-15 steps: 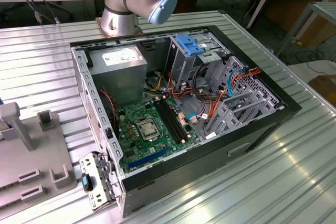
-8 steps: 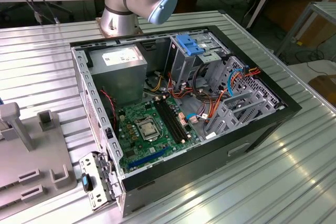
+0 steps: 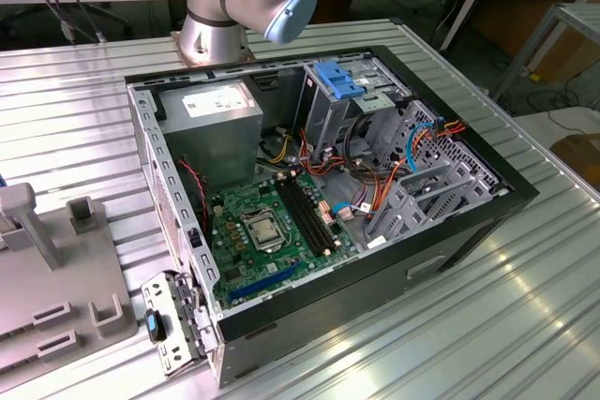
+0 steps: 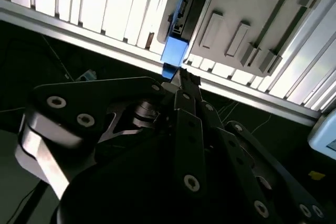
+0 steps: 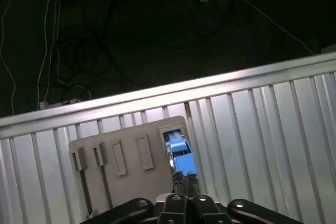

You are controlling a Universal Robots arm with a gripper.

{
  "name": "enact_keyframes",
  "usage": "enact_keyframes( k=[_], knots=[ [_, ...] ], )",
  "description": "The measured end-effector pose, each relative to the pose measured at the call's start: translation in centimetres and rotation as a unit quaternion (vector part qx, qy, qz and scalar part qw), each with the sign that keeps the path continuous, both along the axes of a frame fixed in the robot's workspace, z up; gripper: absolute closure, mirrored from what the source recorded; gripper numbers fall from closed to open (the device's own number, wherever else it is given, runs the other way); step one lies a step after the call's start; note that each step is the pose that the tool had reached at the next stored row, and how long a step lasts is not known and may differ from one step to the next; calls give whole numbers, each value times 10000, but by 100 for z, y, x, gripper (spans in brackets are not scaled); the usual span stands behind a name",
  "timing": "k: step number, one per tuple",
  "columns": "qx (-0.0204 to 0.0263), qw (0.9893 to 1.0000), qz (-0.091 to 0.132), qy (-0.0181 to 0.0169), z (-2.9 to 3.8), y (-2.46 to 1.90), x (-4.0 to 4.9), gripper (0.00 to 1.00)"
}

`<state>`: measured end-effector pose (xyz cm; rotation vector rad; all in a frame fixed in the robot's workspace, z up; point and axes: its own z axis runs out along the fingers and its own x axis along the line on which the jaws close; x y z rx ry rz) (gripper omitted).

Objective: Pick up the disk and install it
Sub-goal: 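Pick up the disk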

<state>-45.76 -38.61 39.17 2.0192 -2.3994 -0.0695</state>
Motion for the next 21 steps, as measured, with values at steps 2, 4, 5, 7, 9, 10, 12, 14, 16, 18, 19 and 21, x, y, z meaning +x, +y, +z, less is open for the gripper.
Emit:
enact_keyframes(
  k=[2,4,5,7,9,10,12,14,16,18,19,21],
  knots=[
    [-3,9997,258,-1,-7,0,-1,89],
    [-7,9990,443,-8,-12,0,-1,89],
    [-14,9988,493,-34,-13,0,-2,89],
    [-31,9985,529,-131,-17,0,-1,89],
    [-50,9976,658,-212,-26,1,1,89],
    [-47,9968,769,-213,-31,4,-1,89],
    [-41,9939,1082,-215,-41,8,-1,89],
    [-45,9921,1237,-213,-44,8,-1,76],
    [-54,9909,1328,-213,-49,11,-1,64],
    [-59,9896,1420,-212,-59,19,-1,64],
    [-60,9889,1468,-212,-71,30,0,58],
    [-59,9886,1491,-214,-110,40,0,52]
  ],
)
